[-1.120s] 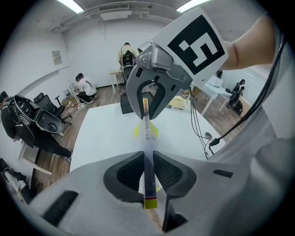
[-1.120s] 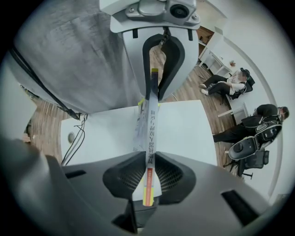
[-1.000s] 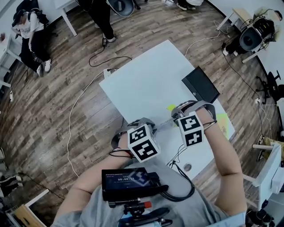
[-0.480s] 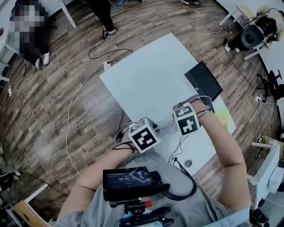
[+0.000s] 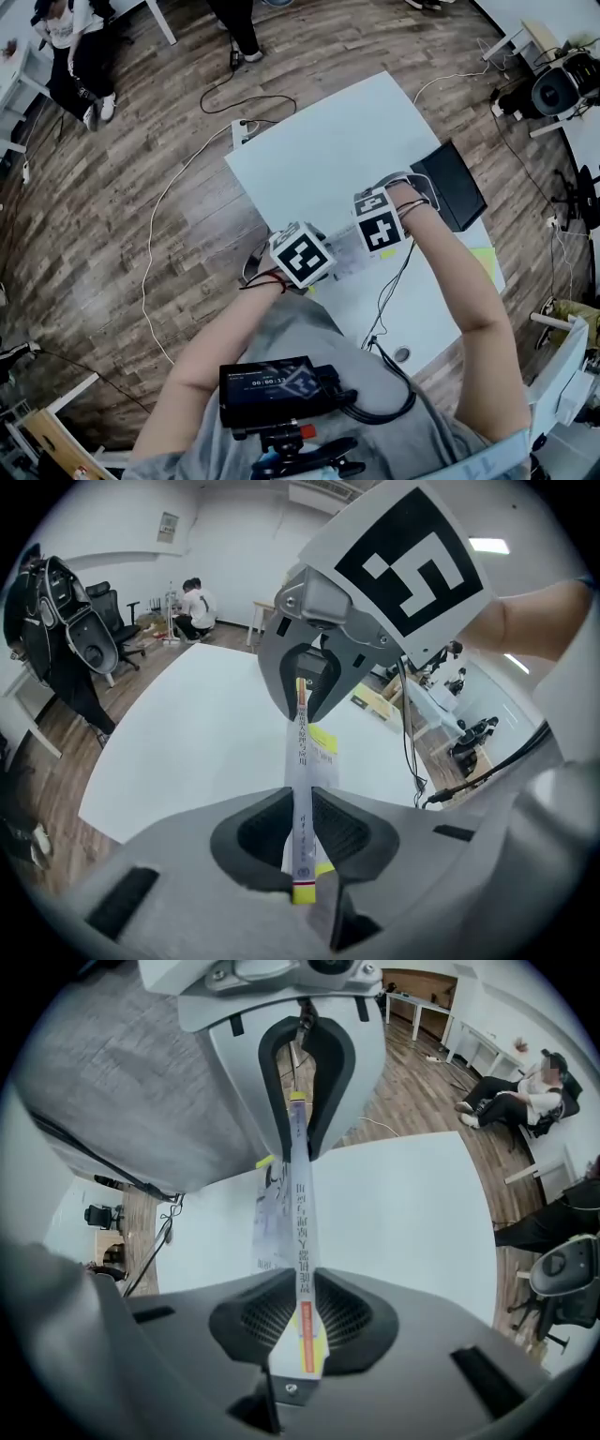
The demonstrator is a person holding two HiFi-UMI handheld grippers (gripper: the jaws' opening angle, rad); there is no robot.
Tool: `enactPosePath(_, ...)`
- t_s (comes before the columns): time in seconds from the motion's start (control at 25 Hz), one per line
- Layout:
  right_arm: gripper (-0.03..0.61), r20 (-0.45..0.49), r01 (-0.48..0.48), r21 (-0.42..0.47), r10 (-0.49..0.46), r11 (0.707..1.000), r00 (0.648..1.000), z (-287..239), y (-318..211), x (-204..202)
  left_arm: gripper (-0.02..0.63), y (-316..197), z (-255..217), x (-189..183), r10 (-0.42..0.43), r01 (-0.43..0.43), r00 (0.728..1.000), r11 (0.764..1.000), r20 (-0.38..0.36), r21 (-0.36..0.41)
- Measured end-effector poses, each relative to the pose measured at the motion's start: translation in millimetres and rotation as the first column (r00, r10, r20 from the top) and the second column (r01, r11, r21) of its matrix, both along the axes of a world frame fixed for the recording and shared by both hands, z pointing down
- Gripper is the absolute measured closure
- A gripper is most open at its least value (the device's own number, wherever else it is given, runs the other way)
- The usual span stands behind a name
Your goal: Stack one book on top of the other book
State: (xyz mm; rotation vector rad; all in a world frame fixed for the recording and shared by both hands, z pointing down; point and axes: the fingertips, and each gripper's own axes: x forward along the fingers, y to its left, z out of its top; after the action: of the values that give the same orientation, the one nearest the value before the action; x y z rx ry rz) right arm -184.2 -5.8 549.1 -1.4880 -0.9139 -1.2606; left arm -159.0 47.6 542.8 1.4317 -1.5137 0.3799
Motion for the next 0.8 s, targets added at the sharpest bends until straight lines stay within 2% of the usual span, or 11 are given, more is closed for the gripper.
enactPosePath(0.24, 0.505, -0.051, 0.008, 0.005, -0.008, 1.0, 0.999, 18.4, 5.0, -18.3, 0.538, 4.1, 17.1, -18.8, 0.004, -0.004, 1.0, 1.0, -0.015, -0.026)
enactPosePath(0.64, 0.505, -0.151, -0.011, -0.005, 0.01, 1.0, 0.988, 38.7, 12.0, -36.5, 0.538, 10.6, 36.8, -36.2, 0.018, -0.025, 0.992, 0.998, -0.126, -0.054)
enactPosePath(0.8, 0.505, -0.187, -0.015, -0.007, 0.013, 1.0, 0.982, 46.0, 14.5, -42.7, 0.538, 14.6, 38.9, -52.0, 0.02, -0.028, 0.991, 0.998, -0.129, -0.061)
